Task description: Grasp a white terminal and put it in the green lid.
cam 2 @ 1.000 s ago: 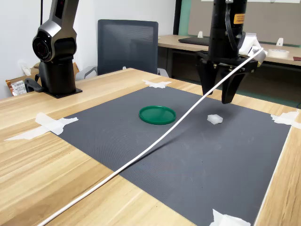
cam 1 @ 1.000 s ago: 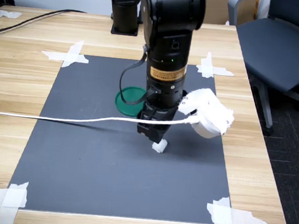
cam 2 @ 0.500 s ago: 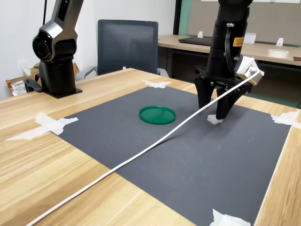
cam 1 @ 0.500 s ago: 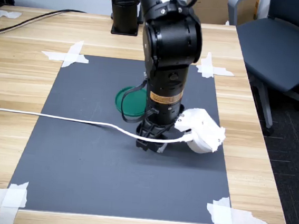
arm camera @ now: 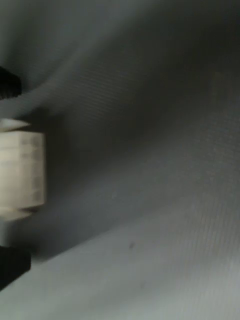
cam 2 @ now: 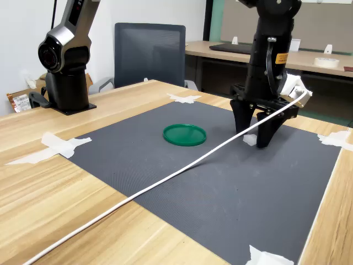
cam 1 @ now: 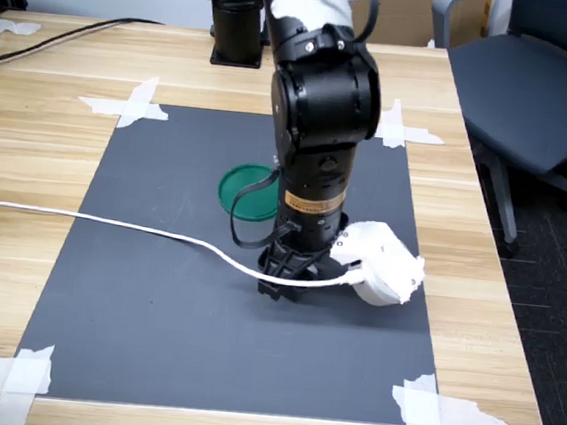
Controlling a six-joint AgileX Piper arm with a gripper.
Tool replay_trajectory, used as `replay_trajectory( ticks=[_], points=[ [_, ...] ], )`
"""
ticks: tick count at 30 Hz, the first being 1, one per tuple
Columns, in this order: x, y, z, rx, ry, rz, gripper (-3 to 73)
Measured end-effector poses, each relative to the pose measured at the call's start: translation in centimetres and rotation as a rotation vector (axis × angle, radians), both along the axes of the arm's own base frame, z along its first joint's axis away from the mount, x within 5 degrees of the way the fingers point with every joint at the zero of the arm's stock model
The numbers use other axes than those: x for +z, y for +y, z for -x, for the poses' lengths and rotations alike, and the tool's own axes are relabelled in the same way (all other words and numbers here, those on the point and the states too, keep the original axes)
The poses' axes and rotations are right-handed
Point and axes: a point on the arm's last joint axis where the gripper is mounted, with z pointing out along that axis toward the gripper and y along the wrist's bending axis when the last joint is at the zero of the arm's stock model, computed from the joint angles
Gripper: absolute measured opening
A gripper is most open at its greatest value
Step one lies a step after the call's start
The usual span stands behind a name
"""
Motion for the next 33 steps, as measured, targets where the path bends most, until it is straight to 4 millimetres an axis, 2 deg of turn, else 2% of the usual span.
replay_trajectory(
  ticks=[4,7,14,21,24,27,33],
  points=[
    [-0.1,0.0,-0.1,-0.004,-0.002,0.000,54.7],
    [-0.1,0.0,-0.1,-0.007,-0.006,-0.002,50.8],
    [-0.1,0.0,-0.1,-0.025,-0.006,-0.005,30.4],
    [0.3,0.0,-0.1,-0.028,-0.022,-0.011,29.7],
    [1.3,0.0,0.0,-0.028,-0.045,-0.019,29.7],
    [3.1,-0.1,0.2,-0.028,-0.097,-0.037,29.7],
    [8.5,-0.5,1.2,-0.027,-0.247,-0.091,29.7]
  ],
)
